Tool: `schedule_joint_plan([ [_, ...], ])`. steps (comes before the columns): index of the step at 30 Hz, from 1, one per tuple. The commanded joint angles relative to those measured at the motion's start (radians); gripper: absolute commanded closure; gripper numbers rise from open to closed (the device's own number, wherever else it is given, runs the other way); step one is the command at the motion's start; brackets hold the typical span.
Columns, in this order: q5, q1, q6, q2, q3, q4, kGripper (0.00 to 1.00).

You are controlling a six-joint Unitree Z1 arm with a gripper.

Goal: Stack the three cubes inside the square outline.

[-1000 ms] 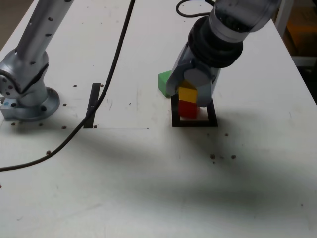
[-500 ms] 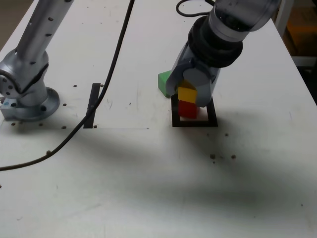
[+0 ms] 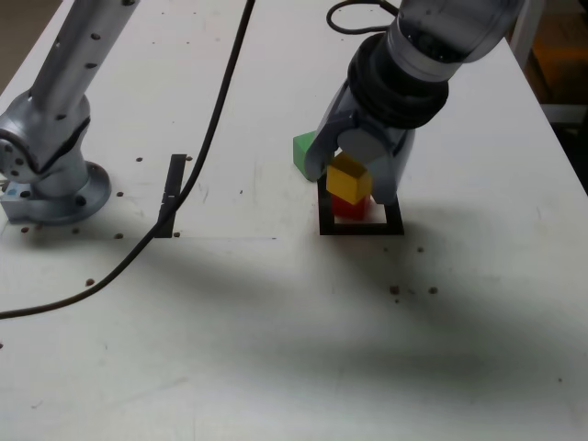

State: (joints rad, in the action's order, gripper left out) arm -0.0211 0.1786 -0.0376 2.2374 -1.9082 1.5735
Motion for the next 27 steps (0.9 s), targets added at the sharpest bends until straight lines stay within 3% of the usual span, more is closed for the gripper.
schedule_joint_plan([
  [1,0.001,-0.002,0.009,-0.018,0.002,0.008,0.08],
  [5,0.016,-0.001,0.033,-0.058,0.013,0.013,0.02],
  [15,0.046,0.0,0.041,-0.241,0.148,-0.01,0.01],
  [20,0.019,-0.07,0.112,-0.336,0.306,0.0,0.0],
  [27,-0.028,-0.184,0.19,-0.397,0.351,-0.034,0.0],
])
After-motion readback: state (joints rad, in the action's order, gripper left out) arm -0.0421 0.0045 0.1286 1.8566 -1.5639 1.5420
